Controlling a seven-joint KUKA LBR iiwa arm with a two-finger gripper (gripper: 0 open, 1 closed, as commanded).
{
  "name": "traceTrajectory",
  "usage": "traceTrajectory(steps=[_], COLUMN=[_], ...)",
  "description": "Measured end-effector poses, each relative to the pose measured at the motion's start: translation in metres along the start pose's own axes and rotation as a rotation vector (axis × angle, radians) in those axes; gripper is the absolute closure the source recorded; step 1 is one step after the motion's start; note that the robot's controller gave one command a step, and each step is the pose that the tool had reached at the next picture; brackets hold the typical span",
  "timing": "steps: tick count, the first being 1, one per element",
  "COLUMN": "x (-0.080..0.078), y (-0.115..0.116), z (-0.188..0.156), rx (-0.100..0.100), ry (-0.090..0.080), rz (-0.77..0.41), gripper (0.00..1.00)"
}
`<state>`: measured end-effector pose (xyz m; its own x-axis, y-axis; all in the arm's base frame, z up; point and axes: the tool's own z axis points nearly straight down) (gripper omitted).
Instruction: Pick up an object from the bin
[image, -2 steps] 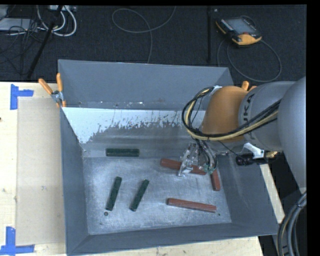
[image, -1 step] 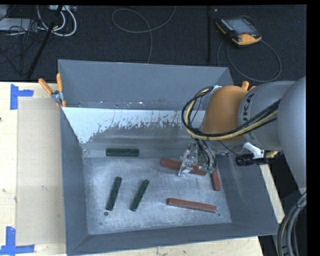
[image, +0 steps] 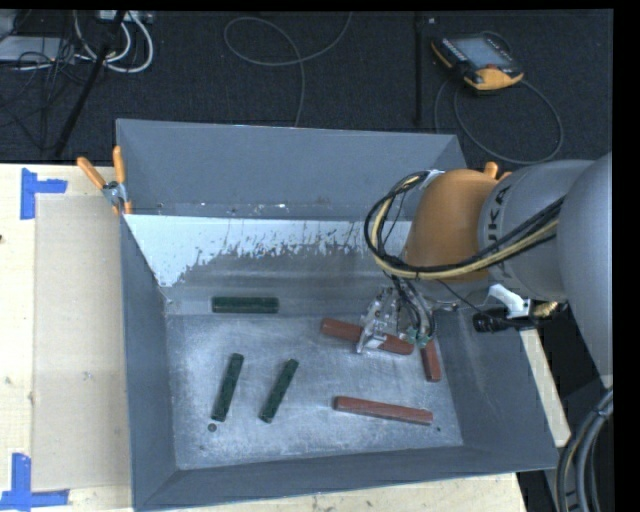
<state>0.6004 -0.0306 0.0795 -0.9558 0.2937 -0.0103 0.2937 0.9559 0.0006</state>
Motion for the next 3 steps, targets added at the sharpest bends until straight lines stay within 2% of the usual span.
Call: traceTrajectory(steps=[1,3], x=[0.003,0.003], y=[0.0,0.0], z=[-0.017,-0.046], rx=[0.002,0.0], ry=[0.013,0.011], rz=[-0.002,-0.004], gripper=[1.0,1.0])
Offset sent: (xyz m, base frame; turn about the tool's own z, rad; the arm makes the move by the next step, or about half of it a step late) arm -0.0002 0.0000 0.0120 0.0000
